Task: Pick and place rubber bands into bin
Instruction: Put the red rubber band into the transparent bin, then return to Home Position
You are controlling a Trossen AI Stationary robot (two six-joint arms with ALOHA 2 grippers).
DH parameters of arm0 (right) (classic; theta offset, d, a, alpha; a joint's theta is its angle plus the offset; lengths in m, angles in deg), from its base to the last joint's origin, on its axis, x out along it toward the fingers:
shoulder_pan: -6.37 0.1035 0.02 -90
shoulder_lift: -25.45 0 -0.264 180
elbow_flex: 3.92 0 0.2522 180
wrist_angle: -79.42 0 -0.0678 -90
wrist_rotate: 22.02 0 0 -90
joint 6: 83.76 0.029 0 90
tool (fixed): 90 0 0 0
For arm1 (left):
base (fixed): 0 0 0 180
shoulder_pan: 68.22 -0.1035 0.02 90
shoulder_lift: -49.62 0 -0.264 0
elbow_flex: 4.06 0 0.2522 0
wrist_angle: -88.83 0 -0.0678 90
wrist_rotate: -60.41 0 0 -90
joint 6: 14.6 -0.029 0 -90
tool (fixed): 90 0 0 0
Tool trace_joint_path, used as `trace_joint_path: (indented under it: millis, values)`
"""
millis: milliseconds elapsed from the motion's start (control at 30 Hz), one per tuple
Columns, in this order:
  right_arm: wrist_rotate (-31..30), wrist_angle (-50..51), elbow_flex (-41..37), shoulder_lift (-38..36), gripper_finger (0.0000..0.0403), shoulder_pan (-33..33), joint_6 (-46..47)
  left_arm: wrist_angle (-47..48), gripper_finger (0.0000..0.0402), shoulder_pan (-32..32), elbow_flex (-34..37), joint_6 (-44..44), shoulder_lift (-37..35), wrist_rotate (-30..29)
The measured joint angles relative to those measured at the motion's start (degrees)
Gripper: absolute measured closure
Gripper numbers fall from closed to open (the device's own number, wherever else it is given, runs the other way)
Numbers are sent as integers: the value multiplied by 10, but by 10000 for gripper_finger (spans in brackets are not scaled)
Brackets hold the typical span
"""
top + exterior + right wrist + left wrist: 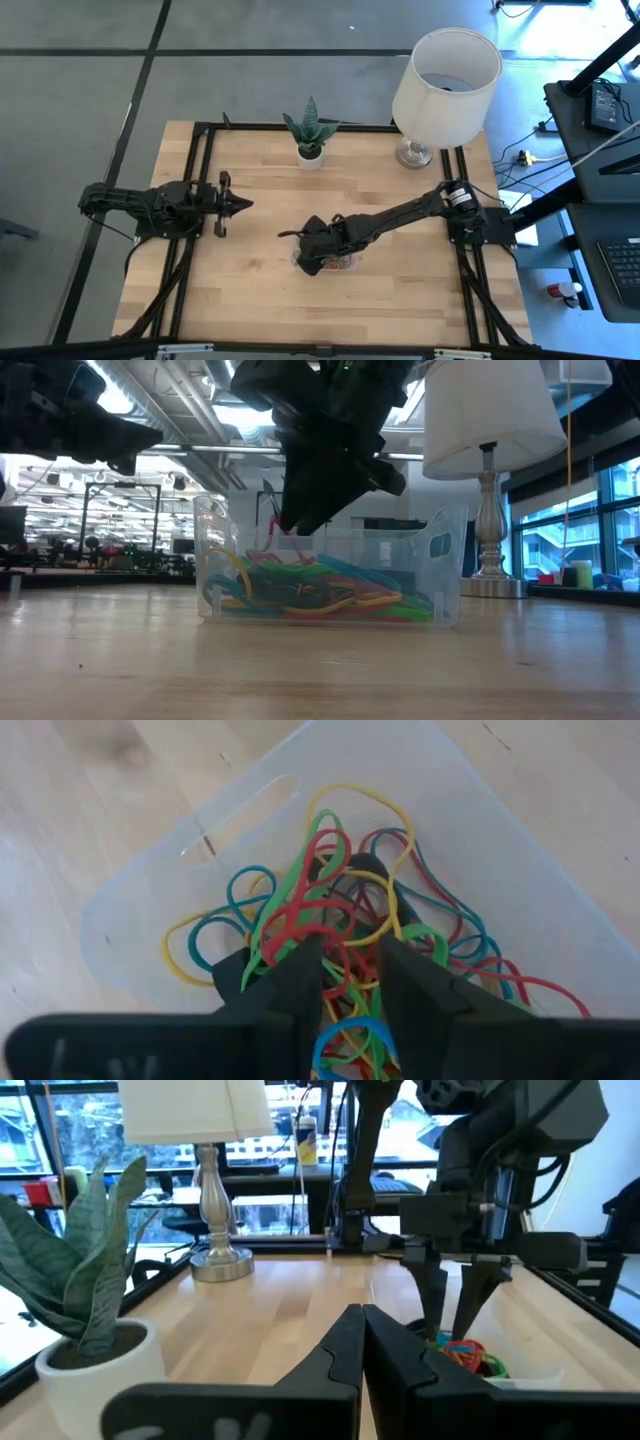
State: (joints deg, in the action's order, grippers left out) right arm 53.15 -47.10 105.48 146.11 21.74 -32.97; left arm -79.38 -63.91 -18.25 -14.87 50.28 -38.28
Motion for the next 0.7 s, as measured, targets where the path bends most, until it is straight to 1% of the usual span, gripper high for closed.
trace_joint_path:
  millis: [100,267,467,700]
  values:
    - [2,1,0,0,294,0,0,1,399,1,0,-1,0,7]
    - [29,13,0,0,286,0,-1,1,400,1,0,0,1,9]
    - [30,36,0,-4,286,0,-5,1,397,1,0,25,3,9]
    - [29,75,0,-54,291,2,-78,1,394,1,0,25,3,9]
